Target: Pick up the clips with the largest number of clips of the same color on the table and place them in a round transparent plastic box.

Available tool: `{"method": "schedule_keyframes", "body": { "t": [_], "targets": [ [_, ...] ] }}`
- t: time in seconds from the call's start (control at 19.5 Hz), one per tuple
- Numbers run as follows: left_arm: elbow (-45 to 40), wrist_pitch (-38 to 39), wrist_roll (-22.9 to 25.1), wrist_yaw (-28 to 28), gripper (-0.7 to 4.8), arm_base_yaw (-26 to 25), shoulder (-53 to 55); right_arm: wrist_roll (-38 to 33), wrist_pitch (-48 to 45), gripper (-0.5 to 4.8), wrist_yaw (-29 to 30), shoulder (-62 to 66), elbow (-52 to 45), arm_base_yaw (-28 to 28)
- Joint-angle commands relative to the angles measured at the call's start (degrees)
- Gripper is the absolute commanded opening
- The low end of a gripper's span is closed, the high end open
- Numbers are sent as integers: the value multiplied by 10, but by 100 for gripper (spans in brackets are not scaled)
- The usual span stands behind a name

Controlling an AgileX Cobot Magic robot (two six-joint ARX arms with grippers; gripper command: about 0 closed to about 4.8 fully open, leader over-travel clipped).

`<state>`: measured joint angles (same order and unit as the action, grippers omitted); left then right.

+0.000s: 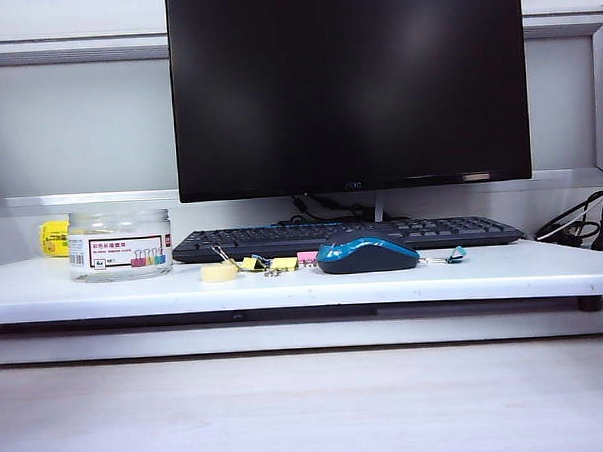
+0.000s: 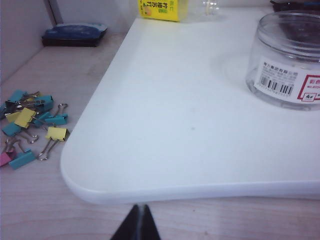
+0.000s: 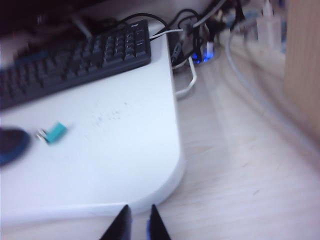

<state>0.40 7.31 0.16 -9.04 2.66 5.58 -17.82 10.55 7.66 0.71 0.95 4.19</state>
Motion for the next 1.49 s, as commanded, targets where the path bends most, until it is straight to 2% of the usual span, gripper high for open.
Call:
{"method": "schedule_keyframes", "body": {
  "t": [0.05, 0.21, 0.26, 0.36, 0.51, 0.62, 0.82, 0.92, 1.13, 1.18, 1.23, 1.28, 1.33, 1.49],
  "targets": [
    [-1, -6, -2, 3, -5, 0, 0, -105, -17, 53, 35, 0, -1, 0],
    [-1, -7, -4, 3, -6, 0, 0, -107, -62, 53, 120, 0, -1, 0],
    [-1, -7, -31, 11, -6, 0, 0, -107, -76, 53, 155, 0, -1, 0],
    [-1, -6, -97, 42, -6, 0, 0, -108, -93, 54, 187, 0, -1, 0],
    [-1, -6, -176, 101, -6, 0, 0, -126, -115, 65, 196, 0, -1, -1],
    [-1, -6, -189, 129, -6, 0, 0, -148, -145, 96, 209, 0, -1, -1],
    [-1, -8, -238, 179, 0, 0, 0, -192, -223, 96, 236, 0, -1, -1],
    [-1, -14, -280, 248, 35, 0, 0, -199, -228, 96, 236, 0, 0, -1],
    [3, -57, -296, 385, 37, 0, 0, -199, -228, 96, 236, 0, -1, -1],
    [9, -59, -299, 403, 48, 0, 0, -199, -228, 96, 236, 0, -1, -1],
    [18, -60, -308, 415, 94, 0, 0, -199, -228, 96, 236, 0, -1, -1],
    [33, -62, -313, 426, 171, 1, 0, -199, -228, 96, 238, 0, -1, -1],
    [48, -62, -316, 429, 216, 1, 0, -199, -228, 96, 239, 0, -1, -1],
    [132, -56, -315, 459, 225, 1, 1, -199, -228, 96, 243, 0, -1, -1]
  ]
}}
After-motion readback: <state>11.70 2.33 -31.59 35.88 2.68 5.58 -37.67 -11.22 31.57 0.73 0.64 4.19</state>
